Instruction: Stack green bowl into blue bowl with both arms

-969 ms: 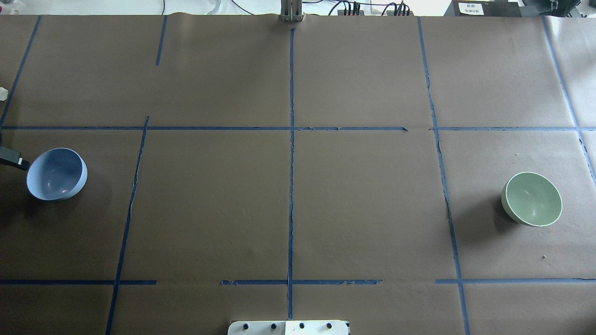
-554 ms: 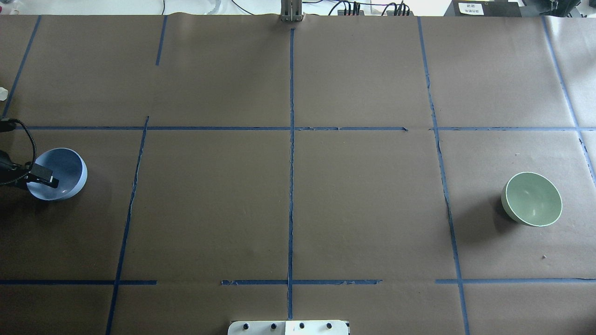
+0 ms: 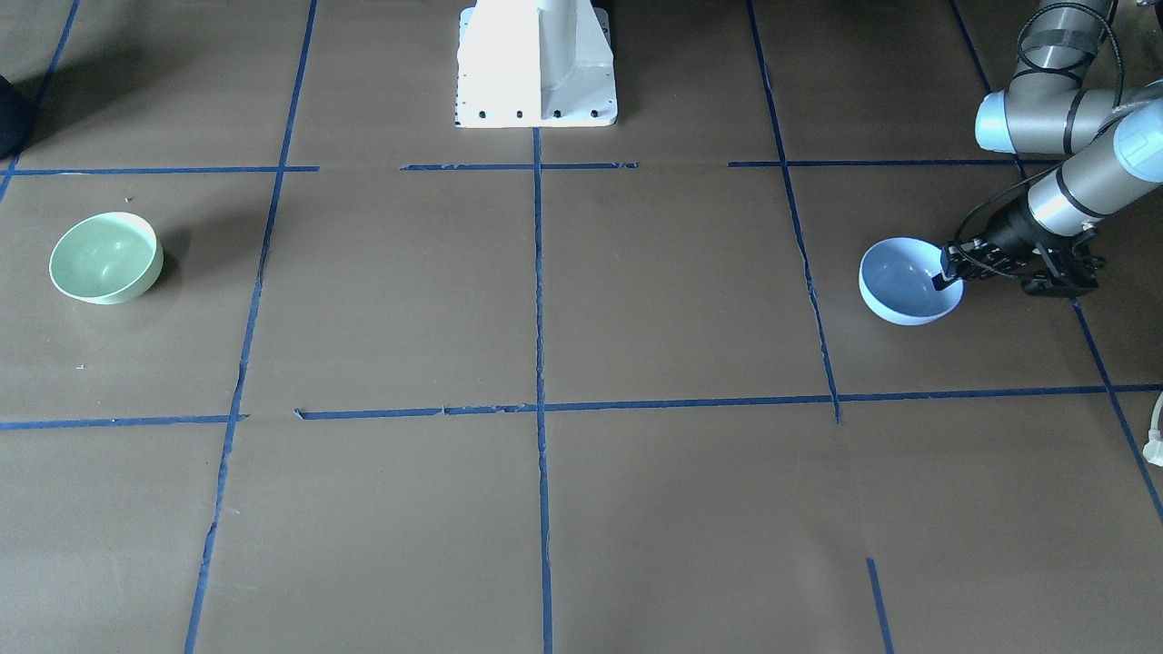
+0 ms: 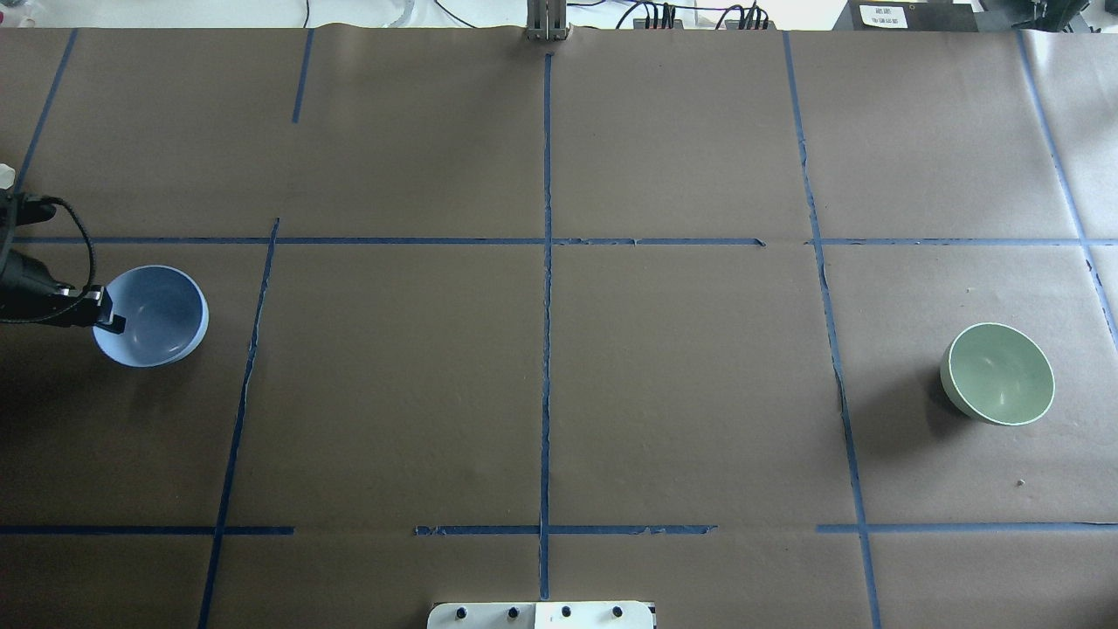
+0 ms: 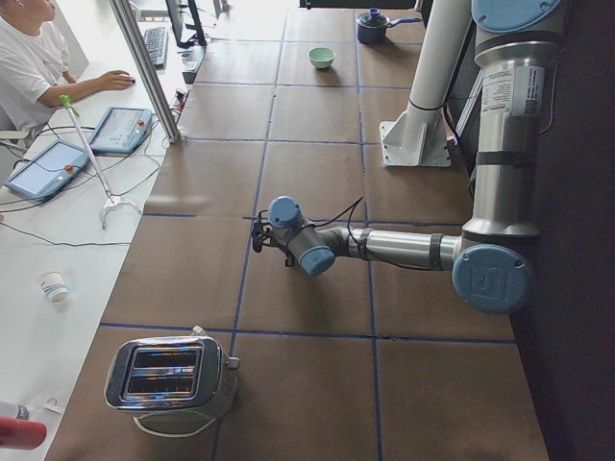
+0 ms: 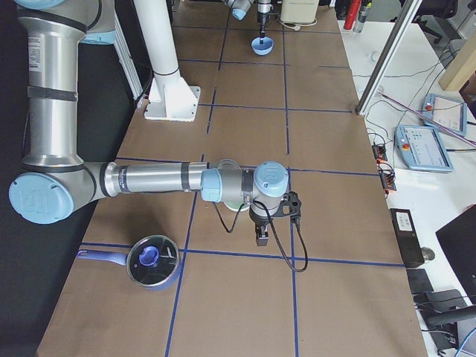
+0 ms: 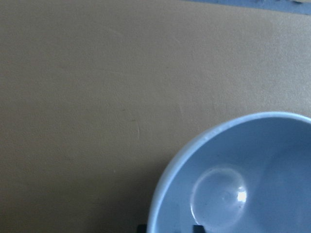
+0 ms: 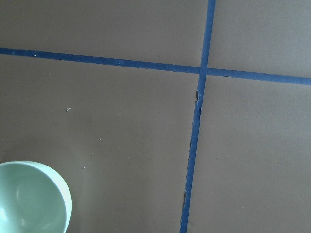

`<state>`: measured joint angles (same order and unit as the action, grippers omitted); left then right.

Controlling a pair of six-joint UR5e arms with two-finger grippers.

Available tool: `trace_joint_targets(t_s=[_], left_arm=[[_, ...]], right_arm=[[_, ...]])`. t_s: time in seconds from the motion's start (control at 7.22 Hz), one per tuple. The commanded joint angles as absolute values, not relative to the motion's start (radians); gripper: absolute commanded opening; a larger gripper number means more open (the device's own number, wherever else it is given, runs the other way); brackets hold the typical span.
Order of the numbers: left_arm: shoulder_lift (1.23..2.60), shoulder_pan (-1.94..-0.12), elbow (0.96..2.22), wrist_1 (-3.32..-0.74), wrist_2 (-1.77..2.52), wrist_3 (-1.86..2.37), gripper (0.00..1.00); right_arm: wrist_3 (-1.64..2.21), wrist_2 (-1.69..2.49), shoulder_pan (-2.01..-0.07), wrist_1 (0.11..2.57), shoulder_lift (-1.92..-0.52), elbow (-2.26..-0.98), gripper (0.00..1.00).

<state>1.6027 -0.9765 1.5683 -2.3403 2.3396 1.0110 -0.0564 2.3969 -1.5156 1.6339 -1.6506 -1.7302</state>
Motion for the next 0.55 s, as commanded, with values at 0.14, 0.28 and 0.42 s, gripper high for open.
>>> trace_joint_targets(t_s=[0.14, 0.28, 0.42], left_arm=[[2.011, -0.647, 1.6, -2.244, 2.152, 1.444, 0.0], [2.174, -0.561, 1.589, -2.038, 2.023, 1.45, 0.0], [2.26, -0.534, 1.586, -1.934, 1.987, 1.45, 0.0]], right_arm=[[-0.057, 2.408, -1.516, 1.634, -1.651, -1.735, 1.0], [-0.055, 2.41, -1.516, 1.634, -1.651, -1.738, 1.0], [-0.057, 2.41, -1.516, 1.634, -1.651, -1.74, 1.0]])
